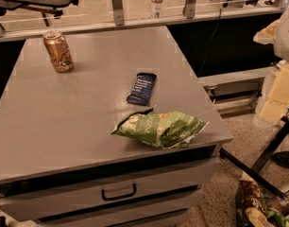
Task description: Move rxbar blueberry near orange can
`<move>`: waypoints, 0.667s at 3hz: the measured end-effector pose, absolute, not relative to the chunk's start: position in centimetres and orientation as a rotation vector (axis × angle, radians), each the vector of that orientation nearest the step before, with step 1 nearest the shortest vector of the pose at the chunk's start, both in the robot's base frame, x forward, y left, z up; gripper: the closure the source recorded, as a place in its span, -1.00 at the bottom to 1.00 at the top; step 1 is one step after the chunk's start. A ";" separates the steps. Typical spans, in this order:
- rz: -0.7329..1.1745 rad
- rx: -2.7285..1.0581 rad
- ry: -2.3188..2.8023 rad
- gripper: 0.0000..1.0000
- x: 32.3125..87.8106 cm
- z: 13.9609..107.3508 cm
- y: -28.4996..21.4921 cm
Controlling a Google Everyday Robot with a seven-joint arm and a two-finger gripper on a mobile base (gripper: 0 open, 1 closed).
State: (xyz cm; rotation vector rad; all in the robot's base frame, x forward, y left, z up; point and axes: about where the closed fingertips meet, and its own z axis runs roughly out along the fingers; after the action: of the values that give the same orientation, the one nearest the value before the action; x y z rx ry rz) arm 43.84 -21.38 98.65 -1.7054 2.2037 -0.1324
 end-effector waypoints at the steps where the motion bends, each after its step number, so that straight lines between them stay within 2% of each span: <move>1: -0.133 -1.705 2.204 -1.00 43.8 98.7 -21.4; 2: -0.138 -1.719 2.153 -1.00 45.3 98.8 -20.1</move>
Offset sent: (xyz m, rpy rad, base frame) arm 0.0453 0.0372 -0.0018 0.0316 -0.0732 0.0916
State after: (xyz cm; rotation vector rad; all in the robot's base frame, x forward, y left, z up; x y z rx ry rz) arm 45.29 -20.13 98.77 -1.7188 2.1532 -0.1383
